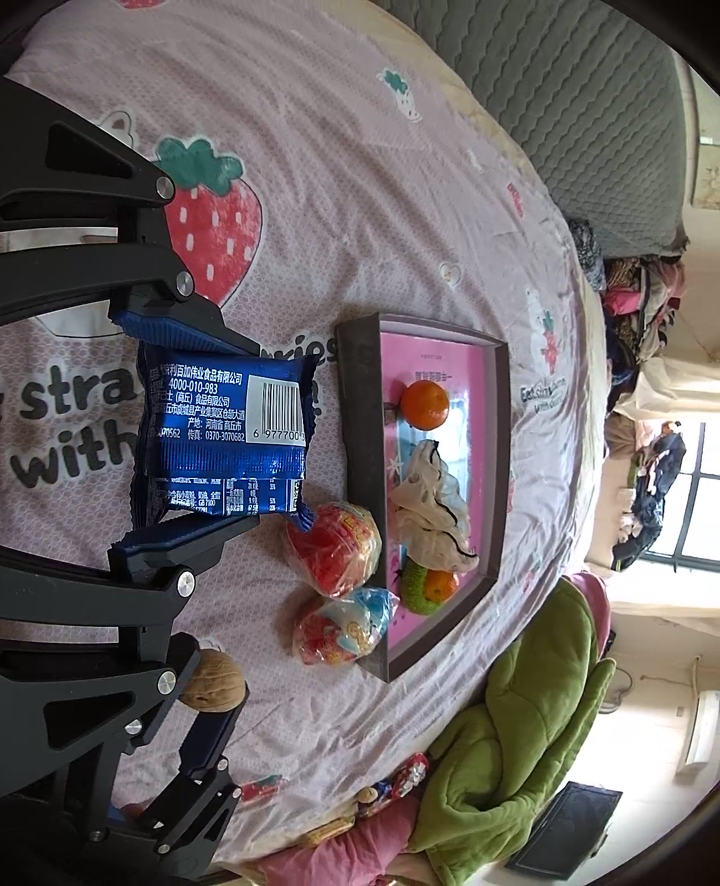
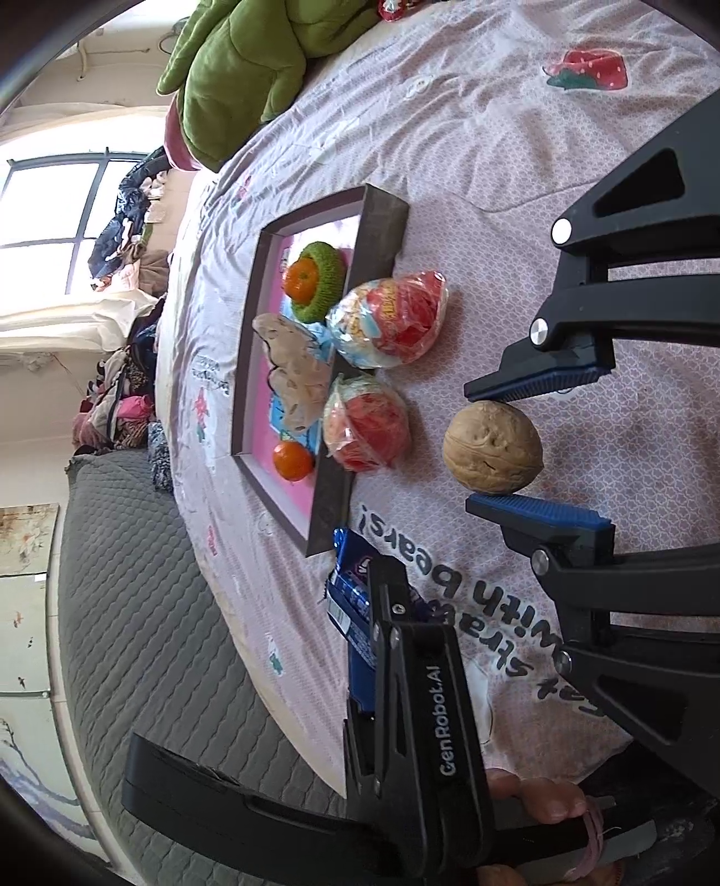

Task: Organize objects
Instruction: 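Lift the walnut toward the tray with the right gripper while the left carries the packet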

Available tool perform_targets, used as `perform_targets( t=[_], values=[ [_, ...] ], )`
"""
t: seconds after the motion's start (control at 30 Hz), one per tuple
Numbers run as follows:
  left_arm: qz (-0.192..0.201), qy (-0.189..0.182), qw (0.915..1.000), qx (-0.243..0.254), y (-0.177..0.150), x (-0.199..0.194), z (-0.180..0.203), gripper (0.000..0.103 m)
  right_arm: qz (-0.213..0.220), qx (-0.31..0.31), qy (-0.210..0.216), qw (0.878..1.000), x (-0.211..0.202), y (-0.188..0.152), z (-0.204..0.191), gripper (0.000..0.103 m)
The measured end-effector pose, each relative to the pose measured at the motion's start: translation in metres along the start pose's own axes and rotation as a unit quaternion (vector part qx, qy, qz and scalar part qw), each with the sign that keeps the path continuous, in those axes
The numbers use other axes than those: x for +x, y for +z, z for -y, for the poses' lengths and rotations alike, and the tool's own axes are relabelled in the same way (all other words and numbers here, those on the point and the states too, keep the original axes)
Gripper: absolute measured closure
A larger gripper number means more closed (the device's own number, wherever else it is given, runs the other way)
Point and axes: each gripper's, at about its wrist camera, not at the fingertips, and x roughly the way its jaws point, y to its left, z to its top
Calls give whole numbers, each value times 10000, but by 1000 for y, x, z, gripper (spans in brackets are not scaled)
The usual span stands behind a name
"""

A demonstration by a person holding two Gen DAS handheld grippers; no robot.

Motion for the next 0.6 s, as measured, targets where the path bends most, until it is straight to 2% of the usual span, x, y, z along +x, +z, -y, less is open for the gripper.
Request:
perform_targets(
  t=[0.6],
  values=[
    [536,119,9985,27,11,-43,16,49,588,37,-39,9983,-34,26,13,69]
  ],
)
